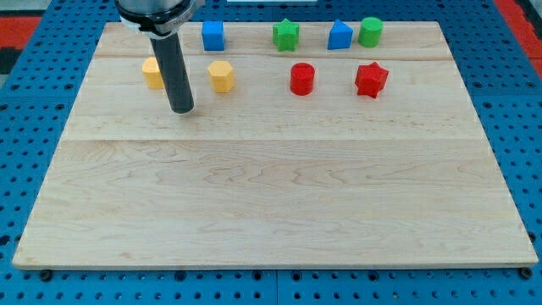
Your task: Place the arm at left side of the yellow heart
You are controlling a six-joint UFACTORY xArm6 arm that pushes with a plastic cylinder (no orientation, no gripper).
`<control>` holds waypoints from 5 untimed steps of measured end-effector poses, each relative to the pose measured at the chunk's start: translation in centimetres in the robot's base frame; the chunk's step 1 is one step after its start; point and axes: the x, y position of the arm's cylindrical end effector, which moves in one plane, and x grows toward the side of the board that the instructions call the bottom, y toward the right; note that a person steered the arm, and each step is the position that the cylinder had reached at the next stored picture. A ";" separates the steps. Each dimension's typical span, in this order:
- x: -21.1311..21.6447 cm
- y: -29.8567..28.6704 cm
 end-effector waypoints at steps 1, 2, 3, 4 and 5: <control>0.1 0.0; 0.1 0.3; 0.1 -1.1; 0.2 -3.9; 0.0 -6.2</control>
